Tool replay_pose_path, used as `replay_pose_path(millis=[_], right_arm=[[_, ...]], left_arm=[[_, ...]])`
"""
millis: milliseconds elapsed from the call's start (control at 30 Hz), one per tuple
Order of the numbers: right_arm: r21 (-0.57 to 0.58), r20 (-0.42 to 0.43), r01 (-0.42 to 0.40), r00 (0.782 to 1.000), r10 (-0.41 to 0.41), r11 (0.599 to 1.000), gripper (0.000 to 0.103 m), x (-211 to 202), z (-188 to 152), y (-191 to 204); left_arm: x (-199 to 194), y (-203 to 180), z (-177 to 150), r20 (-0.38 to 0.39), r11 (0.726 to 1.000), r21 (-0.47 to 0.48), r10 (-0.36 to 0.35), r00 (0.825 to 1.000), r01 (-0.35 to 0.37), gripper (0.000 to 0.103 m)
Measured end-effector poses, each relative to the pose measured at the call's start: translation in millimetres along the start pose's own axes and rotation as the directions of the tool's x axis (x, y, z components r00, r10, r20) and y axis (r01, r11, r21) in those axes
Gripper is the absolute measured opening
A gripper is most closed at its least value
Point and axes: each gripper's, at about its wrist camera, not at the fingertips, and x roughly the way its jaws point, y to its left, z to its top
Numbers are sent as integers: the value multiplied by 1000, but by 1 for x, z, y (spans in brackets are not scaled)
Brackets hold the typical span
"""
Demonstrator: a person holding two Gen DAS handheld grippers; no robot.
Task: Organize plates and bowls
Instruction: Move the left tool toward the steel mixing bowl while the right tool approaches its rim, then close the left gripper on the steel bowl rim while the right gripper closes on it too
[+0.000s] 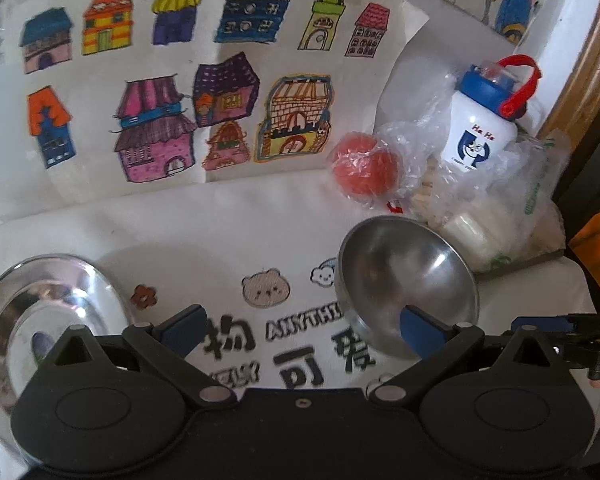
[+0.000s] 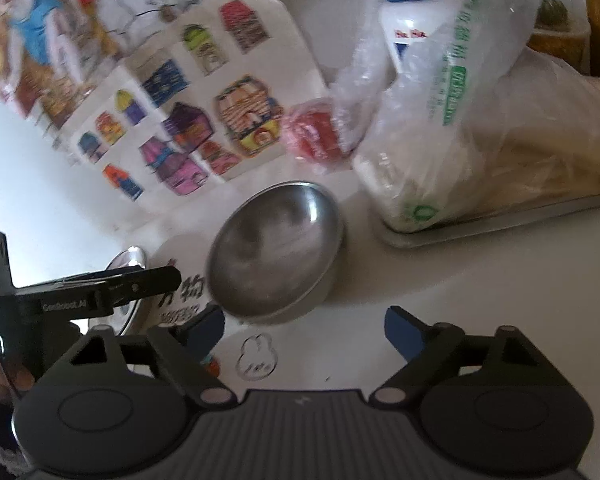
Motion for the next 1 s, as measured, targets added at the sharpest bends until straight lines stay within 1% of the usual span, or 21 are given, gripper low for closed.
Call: replay_pose_path(millis=[167,267,433,567,667,800,867,933,1000], right_arm=[[21,-13,7,1000,-7,1000,78,16,10,-4],[17,-22,9,1000,-9,1000,73,23,13,-1],[11,-35,16,999,-16,1000,71,34,16,2],[14,-40,20,999,-19,1000,67,39,18,3],[14,-46,25,999,-24,1000,62,41,19,2],[21,-50,24,998,-23,999,58,42,20,1],[21,-53,27,998,-26,999,54,42,20,1],[26,-58,27,998,-25,999,52,43,20,1],[28,-64,26,998,-24,999,50,43,20,2]], left_arm=[[21,-1,12,-30,1000,-8,-5,1000,5,101],[33,-1,16,-57,1000,-6,-10,998,10,98],[46,0,17,-84,1000,-9,-24,996,23,93],[51,0,19,-97,999,-15,-33,995,32,89],[54,1,20,-110,999,-23,-45,993,43,83],[59,1,22,-132,998,-27,-62,989,59,75],[61,2,22,-138,997,-33,-71,988,67,70],[62,3,22,-149,996,-41,-78,986,73,61],[63,4,22,-160,995,-56,-90,983,82,57]])
